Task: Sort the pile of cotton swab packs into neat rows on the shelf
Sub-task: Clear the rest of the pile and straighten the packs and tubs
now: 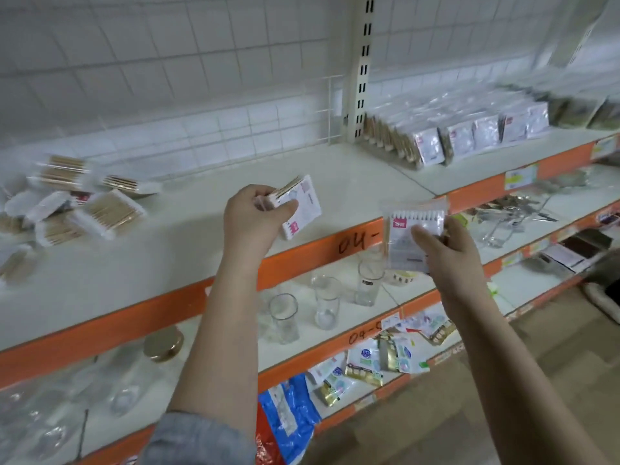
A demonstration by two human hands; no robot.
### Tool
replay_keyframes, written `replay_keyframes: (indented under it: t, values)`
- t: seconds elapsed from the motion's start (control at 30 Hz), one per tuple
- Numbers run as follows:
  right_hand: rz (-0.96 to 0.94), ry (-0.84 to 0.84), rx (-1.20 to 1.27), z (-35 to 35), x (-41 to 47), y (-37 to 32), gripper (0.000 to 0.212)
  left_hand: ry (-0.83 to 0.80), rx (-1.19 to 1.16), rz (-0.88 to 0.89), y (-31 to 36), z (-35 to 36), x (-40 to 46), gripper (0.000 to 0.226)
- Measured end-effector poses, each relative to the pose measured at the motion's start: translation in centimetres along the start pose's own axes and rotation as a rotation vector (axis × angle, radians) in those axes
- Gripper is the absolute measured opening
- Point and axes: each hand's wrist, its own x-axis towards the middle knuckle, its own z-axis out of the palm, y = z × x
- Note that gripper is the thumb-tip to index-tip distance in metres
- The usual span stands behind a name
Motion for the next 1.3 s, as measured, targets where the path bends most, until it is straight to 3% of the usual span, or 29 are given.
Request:
replay_keyframes:
  t: [0.17,0.37,0.43,0.53,0.67,0.73,0.9,0.97,1.17,1.3]
  values:
    - [-0.02,-0.071,-0.05,-7.3,4.5,1.3,0.007,0.041,-0.022,-0.003,2.5,7.3,-2.3,0.013]
    - [0.046,-0.075,-0.017,-13.7,8.8,1.8,0.037,0.058,0.058,0.024,5.5,13.3,-2.4,0.034]
    - [0.055,-0.062,-0.01,-15.1,10.4,2.2,0.039,0.066,0.058,0.025,6.5,15.1,-1.7,0.031]
    - [0.064,-0.064,-0.005,-16.6,13.0,2.6,0.064,0.035,0.104,0.045,7.9,17.8,-0.5,0.018]
    - [0.021,-0.078,-0.003,-17.6,17.4,3.6,0.022,-0.07,0.19,0.079,8.8,21.6,2.1,0.018]
    - [-0.017,-0.084,-0.003,-17.7,19.9,4.1,0.011,-0.116,0.245,0.096,8.6,23.3,3.9,0.013]
    - [-0.066,-0.059,-0.054,-17.9,25.9,3.7,0.014,-0.222,0.234,0.089,9.1,25.6,8.3,0.033]
    - [-0.092,-0.078,-0.06,-17.9,28.4,3.5,0.02,-0.184,0.185,0.06,9.3,26.3,10.2,0.042]
    - [-0.074,-0.125,-0.016,-16.2,33.2,3.2,0.042,-0.212,0.193,0.091,9.8,27.7,12.6,0.021]
    - [-0.072,-0.176,0.015,-14.8,34.7,3.2,0.035,-0.254,0.186,0.068,9.4,28.1,12.8,0.018]
